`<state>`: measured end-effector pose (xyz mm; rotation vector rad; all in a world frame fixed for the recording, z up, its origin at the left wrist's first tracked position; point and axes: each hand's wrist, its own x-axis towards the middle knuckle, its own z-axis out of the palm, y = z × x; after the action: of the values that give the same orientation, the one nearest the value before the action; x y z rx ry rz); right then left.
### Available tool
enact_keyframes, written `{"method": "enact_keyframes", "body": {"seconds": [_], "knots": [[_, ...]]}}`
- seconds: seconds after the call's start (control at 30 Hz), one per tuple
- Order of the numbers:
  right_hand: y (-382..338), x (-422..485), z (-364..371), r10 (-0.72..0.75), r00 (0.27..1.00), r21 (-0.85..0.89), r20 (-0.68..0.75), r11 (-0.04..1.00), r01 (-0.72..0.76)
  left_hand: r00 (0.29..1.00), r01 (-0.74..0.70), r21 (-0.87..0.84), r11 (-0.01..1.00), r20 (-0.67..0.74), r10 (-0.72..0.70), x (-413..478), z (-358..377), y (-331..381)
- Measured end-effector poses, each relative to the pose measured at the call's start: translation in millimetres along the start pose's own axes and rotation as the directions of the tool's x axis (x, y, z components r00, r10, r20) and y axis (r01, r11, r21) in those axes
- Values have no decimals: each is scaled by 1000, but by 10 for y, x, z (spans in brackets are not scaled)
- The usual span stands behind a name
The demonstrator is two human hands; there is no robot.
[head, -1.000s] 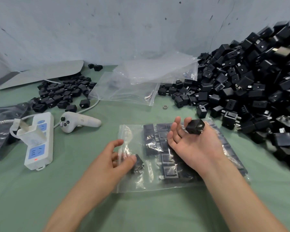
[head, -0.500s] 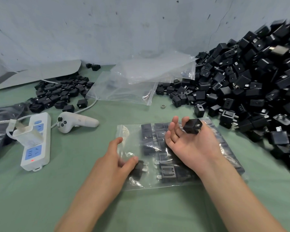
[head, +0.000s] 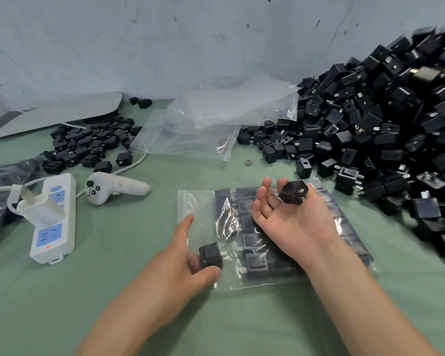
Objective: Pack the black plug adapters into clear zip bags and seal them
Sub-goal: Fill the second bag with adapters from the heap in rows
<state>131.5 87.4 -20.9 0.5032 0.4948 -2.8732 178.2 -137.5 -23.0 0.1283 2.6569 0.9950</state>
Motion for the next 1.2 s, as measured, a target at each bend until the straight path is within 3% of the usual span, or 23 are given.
{"method": "enact_keyframes", "body": {"seconds": [0.53,0.93,1.03,1.13,1.2], "knots": [[-3,34,-18,-15,1000,-10,0,1000,15,977,-158,-97,983,-157,141,11,23,12],[6,-13,3,-8,1000,-20,8,1000,8,993,-105,-254,961,-82,87,58,22,-33],[11,-45,33,-46,999,-87,11,995,47,972,-106,-265,958,-231,44,79,-12,-20],[39,-81,103,-100,992,-238,78,964,116,846,-221,-202,954,-526,84,108,-79,68],[98,-113,171,-119,981,-358,150,919,166,771,-317,-193,929,-623,134,103,-103,199]]}}
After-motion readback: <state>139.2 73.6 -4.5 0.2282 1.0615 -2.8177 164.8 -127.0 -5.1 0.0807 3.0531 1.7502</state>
